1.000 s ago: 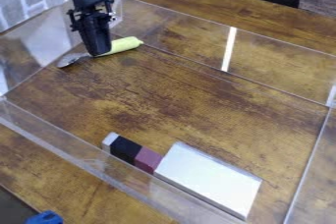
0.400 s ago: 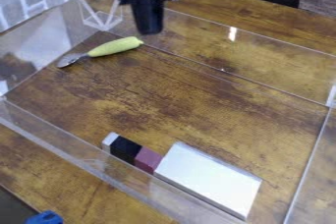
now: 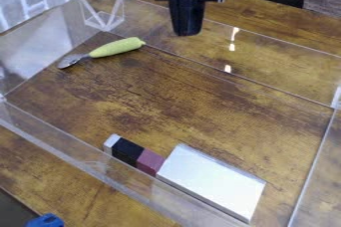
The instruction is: Move the toy knife to the right side of the table
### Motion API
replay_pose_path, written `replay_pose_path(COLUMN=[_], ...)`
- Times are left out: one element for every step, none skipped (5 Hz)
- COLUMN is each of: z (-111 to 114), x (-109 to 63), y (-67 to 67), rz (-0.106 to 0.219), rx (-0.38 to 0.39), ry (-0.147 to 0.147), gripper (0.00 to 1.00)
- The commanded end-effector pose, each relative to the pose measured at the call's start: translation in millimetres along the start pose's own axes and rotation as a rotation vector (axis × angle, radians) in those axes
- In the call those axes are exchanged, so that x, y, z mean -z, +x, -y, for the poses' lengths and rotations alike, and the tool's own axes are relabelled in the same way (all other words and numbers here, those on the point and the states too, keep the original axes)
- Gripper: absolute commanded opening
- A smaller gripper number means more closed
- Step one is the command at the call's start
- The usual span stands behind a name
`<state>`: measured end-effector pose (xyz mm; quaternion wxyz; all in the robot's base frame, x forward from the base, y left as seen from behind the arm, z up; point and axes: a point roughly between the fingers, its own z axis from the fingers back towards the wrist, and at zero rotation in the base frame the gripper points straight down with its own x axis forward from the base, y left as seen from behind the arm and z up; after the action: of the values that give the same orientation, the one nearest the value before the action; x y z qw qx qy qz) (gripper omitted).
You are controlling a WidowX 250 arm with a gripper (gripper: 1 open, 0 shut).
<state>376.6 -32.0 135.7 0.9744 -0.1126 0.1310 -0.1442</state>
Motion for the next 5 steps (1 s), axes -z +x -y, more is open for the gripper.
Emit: replay_pose_path(z=[27.2, 30.9, 33.0, 34.3, 34.6], x=[-32.9, -26.2, -18.1, -10.5, -0.3], y=[-13.3, -13.2, -13.3, -12.8, -9.8], rz=[0.109, 0.110, 0.118, 0.128, 0.148], rx=[0.063, 0.082, 0.099, 0.112, 0.125], ry=[0.075, 0.102, 0.129, 0.148, 0.170], gripper=[0.00, 0.00, 1.00, 0.00, 0.00])
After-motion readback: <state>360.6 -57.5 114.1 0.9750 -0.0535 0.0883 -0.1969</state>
